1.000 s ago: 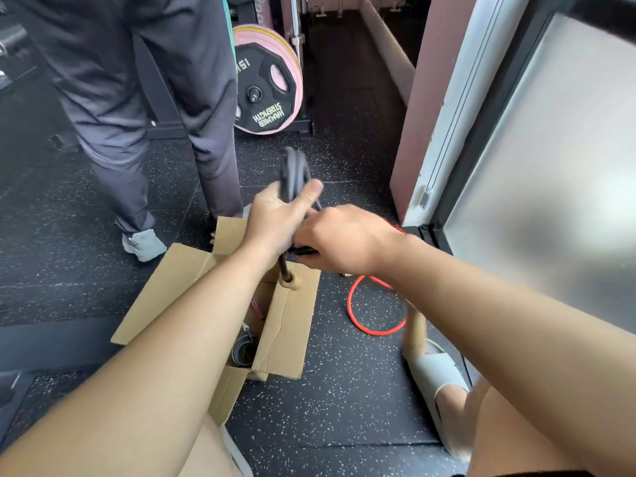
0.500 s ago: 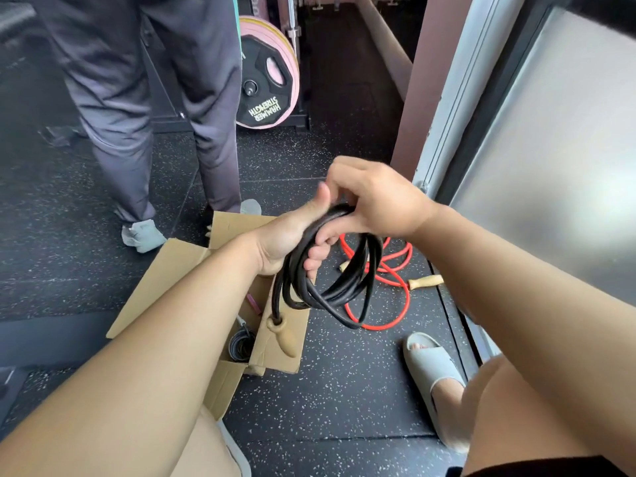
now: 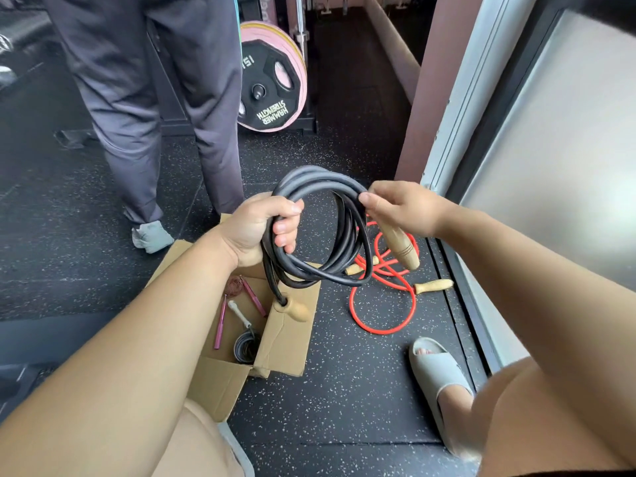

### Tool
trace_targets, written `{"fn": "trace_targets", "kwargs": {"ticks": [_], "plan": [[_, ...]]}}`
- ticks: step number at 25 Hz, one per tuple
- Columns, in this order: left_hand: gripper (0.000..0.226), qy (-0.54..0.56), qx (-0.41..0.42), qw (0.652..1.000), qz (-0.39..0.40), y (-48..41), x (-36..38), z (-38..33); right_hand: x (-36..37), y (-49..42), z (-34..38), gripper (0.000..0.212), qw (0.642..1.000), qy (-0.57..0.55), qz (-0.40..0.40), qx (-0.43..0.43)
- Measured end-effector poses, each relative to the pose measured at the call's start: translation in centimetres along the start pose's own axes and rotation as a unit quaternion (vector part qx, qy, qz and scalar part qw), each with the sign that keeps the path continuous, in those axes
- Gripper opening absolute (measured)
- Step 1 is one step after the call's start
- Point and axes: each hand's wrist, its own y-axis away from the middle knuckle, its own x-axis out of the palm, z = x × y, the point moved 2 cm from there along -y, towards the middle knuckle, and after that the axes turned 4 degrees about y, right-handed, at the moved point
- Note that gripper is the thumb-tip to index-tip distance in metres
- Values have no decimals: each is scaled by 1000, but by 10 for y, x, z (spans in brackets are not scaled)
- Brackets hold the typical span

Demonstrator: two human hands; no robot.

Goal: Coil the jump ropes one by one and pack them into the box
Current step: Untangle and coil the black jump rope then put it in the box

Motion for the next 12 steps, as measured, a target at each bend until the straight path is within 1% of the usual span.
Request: {"fn": "trace_targets", "kwargs": {"ticks": [2, 3, 5, 7, 9, 11, 12], "plan": [[17, 26, 0, 1000, -2, -1, -2, -1, 1, 2, 5, 60, 999, -31, 19, 0], [17, 35, 3, 999, -5, -1, -2, -3, -1, 2, 5, 60, 999, -42, 11, 3], [17, 50, 10, 999, -15, -1, -2, -4, -8, 2, 9, 55, 997, -71, -13, 16], [17, 55, 10, 998, -28, -1, -1, -3, -11, -1, 14, 59, 989, -143, -23, 27], [15, 54, 8, 998, -36, -2, 1, 2, -12, 0, 22, 57, 974, -216, -44, 48], [15, 59, 4, 997, -39, -4, 4, 5, -7, -1, 28, 49, 955, -279, -75, 63], [15, 66, 3, 997, -40, -6, 5, 6, -4, -2, 30, 45, 949, -294, -90, 65]]}}
